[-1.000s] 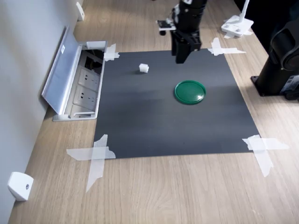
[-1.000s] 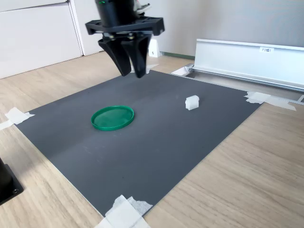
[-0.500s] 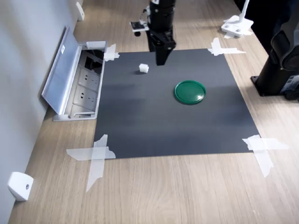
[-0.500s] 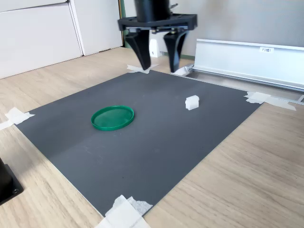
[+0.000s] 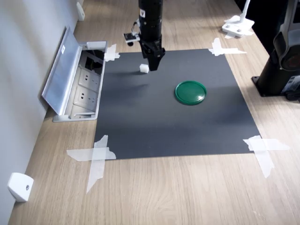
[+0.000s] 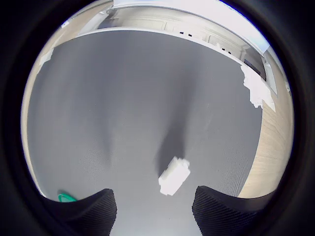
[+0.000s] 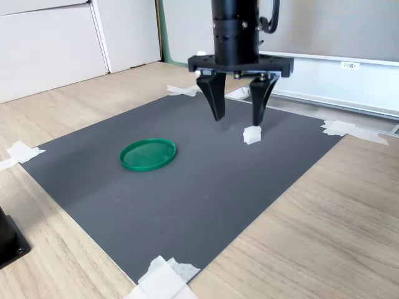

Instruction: Grasp a white terminal and put it on the green lid.

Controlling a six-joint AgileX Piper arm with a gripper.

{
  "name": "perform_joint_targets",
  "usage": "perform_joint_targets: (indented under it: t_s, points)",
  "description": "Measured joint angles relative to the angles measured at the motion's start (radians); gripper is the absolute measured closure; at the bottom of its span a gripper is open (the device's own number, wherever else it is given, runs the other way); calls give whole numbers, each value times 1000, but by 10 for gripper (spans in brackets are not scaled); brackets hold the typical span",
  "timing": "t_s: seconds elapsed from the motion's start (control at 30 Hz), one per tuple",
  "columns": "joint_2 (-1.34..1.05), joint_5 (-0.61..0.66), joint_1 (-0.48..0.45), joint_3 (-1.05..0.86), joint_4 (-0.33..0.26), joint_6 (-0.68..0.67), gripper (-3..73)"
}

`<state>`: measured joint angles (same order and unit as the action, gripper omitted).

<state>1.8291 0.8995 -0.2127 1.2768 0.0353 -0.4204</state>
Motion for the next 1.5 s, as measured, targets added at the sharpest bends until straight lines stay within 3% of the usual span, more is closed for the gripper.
perform_joint_targets:
  t_s: [0.73, 0.9, 1.23, 1.5]
  points:
    - [80, -101, 0, 2, 15, 0, 58]
    - [83, -101, 0, 2, 15, 1, 164]
    - [85, -100, 0, 2, 15, 44, 593]
    - [53, -59, 0, 2, 14, 53, 606]
